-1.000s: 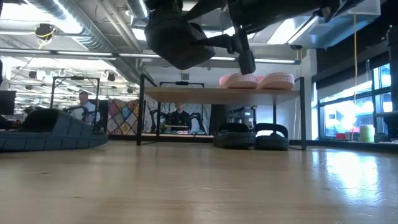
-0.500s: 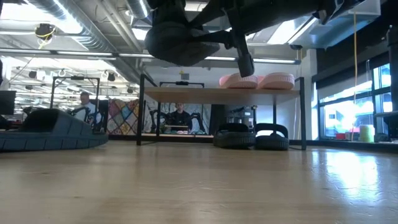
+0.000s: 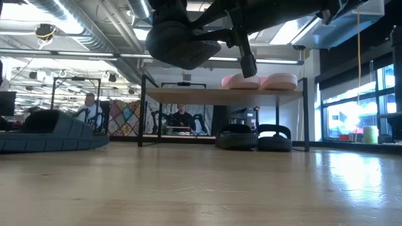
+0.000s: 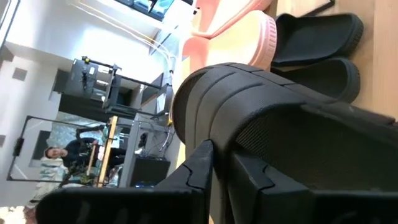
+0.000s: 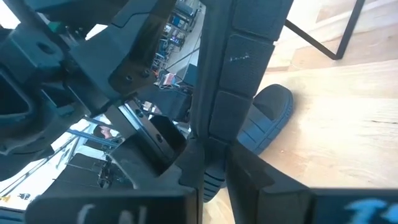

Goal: Pick and place slides into the shelf
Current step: Put the right black slide under the shelf

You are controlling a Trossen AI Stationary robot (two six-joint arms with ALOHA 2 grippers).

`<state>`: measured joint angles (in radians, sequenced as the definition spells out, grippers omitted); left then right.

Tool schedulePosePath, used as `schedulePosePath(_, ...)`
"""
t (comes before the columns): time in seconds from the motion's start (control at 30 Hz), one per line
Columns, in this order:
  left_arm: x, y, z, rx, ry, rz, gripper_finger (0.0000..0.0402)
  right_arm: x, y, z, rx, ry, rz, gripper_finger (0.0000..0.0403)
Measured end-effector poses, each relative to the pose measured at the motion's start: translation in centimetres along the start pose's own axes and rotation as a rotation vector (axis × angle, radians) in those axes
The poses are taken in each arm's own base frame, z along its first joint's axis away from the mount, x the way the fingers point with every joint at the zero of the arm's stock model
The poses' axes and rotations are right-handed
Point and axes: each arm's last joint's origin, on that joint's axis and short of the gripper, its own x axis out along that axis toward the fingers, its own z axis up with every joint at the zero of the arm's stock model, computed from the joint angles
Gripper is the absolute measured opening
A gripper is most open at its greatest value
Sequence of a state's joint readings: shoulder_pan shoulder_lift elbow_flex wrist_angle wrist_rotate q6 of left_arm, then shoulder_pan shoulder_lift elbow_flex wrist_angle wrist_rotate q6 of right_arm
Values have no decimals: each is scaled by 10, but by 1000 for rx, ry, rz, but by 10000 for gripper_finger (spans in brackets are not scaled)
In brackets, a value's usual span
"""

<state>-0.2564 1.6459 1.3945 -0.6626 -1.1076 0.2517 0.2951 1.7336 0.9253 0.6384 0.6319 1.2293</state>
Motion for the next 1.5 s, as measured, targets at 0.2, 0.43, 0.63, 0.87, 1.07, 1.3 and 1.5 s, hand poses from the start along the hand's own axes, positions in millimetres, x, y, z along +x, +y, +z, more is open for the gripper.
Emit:
schedulePosePath(0.2,-4,-2,0,71,-10,-6,41,0,0,0,0,4,1,47)
schedulePosePath(0.43,-12,-6,2,88,-38,-35,102,0,0,0,2,4,5,47)
schedulePosePath(0.63,-23,-10,3,96,-76,-80,174,0,1,0,5,3,8,47)
schedulePosePath(0.87,-54,0,-8,28,-116,-150,202,0,2,-1,6,15,15,47)
schedulePosePath(1.07,-87,35,-34,-230,-124,-490,203,-1,2,-5,57,141,46,44)
schedulePosePath(1.3,-110,66,-51,-350,-191,-583,203,-9,-15,-20,59,304,-126,43)
schedulePosePath(1.5,-113,73,-58,-407,-181,-589,203,-11,-25,-22,32,324,-220,43)
